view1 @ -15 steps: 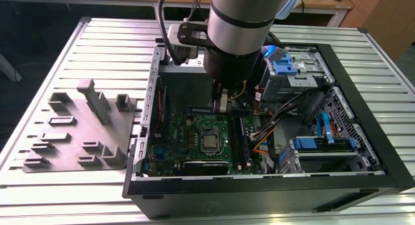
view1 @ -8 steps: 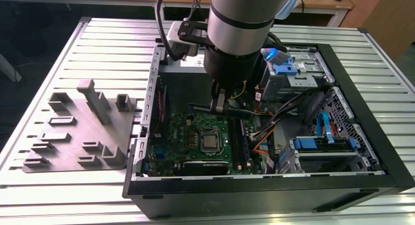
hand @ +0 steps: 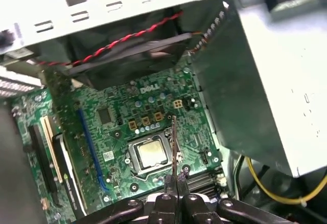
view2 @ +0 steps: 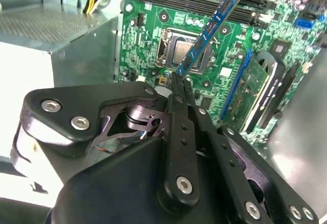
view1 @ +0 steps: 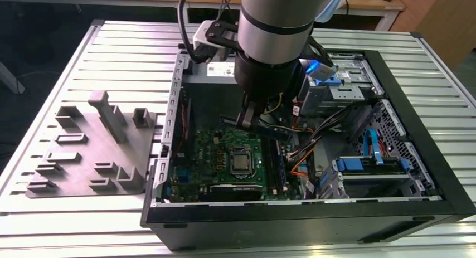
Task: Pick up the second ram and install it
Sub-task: 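Insert the second ram into the second slot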
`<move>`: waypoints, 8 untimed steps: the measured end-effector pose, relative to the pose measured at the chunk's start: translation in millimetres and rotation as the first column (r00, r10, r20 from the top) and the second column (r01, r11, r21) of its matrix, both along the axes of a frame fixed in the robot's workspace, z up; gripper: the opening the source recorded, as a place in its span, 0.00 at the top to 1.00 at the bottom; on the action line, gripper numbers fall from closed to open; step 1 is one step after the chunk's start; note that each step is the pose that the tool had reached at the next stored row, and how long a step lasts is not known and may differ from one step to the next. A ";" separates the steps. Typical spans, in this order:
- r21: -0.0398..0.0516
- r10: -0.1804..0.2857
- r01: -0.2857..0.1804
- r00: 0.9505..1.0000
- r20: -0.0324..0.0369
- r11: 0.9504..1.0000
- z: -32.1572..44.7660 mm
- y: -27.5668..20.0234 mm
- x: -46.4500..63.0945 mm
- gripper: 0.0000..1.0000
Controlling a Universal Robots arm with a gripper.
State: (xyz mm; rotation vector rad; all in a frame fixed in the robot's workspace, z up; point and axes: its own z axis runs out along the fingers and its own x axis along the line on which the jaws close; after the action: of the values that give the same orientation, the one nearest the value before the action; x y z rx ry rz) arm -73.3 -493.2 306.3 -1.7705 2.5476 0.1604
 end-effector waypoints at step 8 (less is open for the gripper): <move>0.000 -0.140 0.140 0.990 0.000 0.990 -0.6 0.0 0.0 0.92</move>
State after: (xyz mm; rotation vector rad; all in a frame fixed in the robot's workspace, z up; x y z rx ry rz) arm -73.3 -493.2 305.8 -1.5836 2.6597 0.1558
